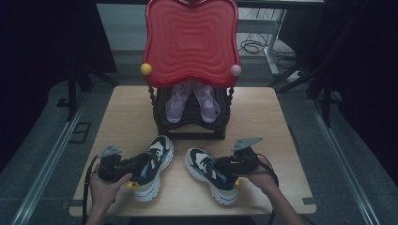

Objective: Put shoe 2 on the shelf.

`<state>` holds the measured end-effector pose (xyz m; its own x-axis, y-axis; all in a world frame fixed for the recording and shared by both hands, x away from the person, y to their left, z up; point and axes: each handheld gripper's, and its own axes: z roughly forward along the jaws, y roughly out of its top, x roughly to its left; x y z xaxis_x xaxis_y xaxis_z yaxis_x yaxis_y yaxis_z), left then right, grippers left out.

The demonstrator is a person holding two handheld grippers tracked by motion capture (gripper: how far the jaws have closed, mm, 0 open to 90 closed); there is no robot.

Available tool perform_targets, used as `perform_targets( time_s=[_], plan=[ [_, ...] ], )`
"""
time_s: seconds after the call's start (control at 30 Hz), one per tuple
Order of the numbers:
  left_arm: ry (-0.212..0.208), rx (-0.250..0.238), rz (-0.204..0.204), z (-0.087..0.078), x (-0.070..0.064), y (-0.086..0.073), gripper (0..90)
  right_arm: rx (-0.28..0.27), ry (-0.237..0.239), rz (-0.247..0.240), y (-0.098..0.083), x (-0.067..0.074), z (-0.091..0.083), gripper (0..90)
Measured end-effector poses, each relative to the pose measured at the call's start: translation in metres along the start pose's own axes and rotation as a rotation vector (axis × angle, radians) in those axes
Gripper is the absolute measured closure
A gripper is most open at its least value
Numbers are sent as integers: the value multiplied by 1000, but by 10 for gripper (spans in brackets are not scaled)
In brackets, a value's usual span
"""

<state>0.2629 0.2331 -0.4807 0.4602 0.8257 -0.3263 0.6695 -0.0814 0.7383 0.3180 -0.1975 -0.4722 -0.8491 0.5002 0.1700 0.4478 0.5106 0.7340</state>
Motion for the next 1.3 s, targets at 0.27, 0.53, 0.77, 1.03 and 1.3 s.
perform_targets(
  time_s=[0.27,0.53,0.77,1.03,1.3],
  plan=[
    [-19,-30,-19,-6,2,-1,726,-66,-2,31,-3,-1,-6,737],
    [-39,-83,-44,-18,8,-1,728,-155,1,78,-13,-4,-17,738],
    [-48,-148,-75,-29,14,-1,729,-233,19,138,-23,-12,-25,739],
    [-50,-204,-119,-41,24,-3,729,-290,17,185,-34,-19,-35,739],
    [-61,-241,-147,-46,31,-6,729,-353,16,235,-42,-27,-46,739]
  ],
)
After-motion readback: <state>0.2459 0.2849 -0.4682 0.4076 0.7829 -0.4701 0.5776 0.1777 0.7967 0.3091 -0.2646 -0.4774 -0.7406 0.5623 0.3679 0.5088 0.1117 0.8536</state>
